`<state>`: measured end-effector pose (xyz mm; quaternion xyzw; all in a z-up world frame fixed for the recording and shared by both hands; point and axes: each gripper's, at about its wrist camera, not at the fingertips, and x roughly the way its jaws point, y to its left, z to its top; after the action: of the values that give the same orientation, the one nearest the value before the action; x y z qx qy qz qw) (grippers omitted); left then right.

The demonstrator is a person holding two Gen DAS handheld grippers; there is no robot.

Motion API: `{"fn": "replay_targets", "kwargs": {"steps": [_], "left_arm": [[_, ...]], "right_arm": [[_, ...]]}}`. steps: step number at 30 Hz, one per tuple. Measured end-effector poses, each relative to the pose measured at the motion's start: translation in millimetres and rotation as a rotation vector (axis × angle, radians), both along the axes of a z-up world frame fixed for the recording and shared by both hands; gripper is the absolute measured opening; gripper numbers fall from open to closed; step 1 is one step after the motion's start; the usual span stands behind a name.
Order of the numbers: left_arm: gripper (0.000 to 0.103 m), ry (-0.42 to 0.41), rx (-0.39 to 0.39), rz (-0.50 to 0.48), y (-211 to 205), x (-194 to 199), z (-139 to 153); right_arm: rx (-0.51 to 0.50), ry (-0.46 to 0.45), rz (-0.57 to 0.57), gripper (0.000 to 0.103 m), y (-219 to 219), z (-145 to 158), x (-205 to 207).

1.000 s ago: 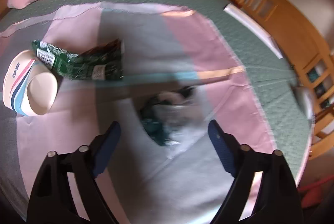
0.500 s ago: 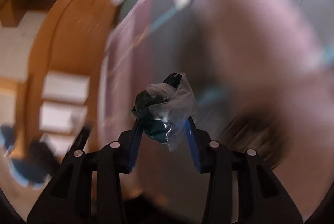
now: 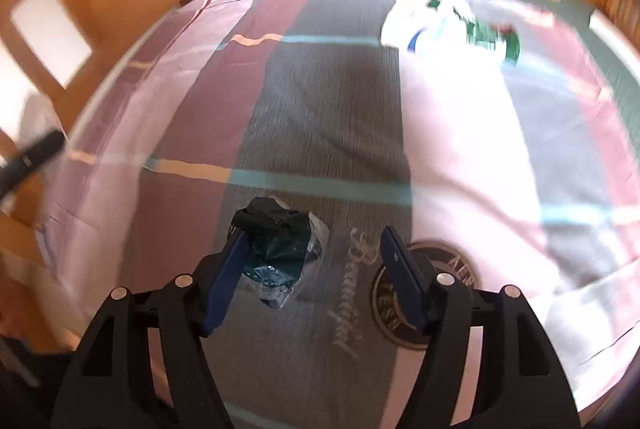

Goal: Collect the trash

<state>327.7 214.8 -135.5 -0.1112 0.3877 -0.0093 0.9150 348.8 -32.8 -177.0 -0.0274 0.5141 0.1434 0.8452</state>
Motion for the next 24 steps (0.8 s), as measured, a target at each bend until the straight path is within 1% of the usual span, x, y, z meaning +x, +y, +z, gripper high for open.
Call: {"fn": "replay_targets", "kwargs": {"steps": [2, 4, 5, 7, 14, 16, 17, 18, 19, 20, 22, 24], "left_arm": [[0.031, -0.002, -0.003, 0.001, 1.0, -1.0, 1.1], [0.031, -0.002, -0.006, 0.009, 4.4, -2.2, 1.7], [0.031, -0.001, -0.008, 0.014, 6.2, -3.0, 2.0], [0.031, 0.001, -0.011, 0.023, 10.8, -3.9, 2.3], [0.031, 0.001, -0.015, 0.024, 15.1, -5.8, 3.9], [0.031, 0.000, -0.016, 0.022, 15.9, -5.9, 4.2], [0.031, -0.001, -0.017, 0.021, 15.4, -6.3, 4.5], [0.031, -0.003, -0.017, 0.016, 14.8, -6.3, 4.7], [0.031, -0.006, -0.018, 0.010, 13.7, -6.6, 5.0], [0.031, -0.009, -0.019, 0.006, 12.8, -7.0, 5.2], [0.031, -0.018, -0.020, -0.009, 10.2, -7.5, 6.6], [0.031, -0.029, -0.019, -0.022, 6.6, -8.4, 8.6]], "right_arm": [[-0.049, -0.031, 0.027, 0.067, 9.9, 0.1, -5.0], [-0.090, -0.073, 0.021, 0.067, 18.1, 2.0, -7.7], [-0.100, -0.104, 0.007, 0.068, 19.3, 4.4, -9.2], [-0.092, -0.118, 0.012, 0.068, 19.5, 6.1, -10.7], [-0.148, -0.023, 0.040, 0.067, 29.1, -23.0, -7.9], [-0.134, 0.000, 0.023, 0.067, 24.9, -30.8, -5.2], [-0.119, 0.011, 0.013, 0.066, 22.9, -33.7, -5.0], [-0.104, 0.017, 0.001, 0.062, 20.1, -35.9, -4.2], [-0.091, 0.018, -0.007, 0.051, 17.5, -37.2, -3.2], [-0.080, 0.013, -0.014, 0.047, 16.1, -35.8, -4.0], [-0.054, -0.009, -0.034, 0.045, 12.9, -27.6, -8.5], [-0.039, -0.041, -0.052, 0.044, 9.9, -17.0, -15.4]]}}
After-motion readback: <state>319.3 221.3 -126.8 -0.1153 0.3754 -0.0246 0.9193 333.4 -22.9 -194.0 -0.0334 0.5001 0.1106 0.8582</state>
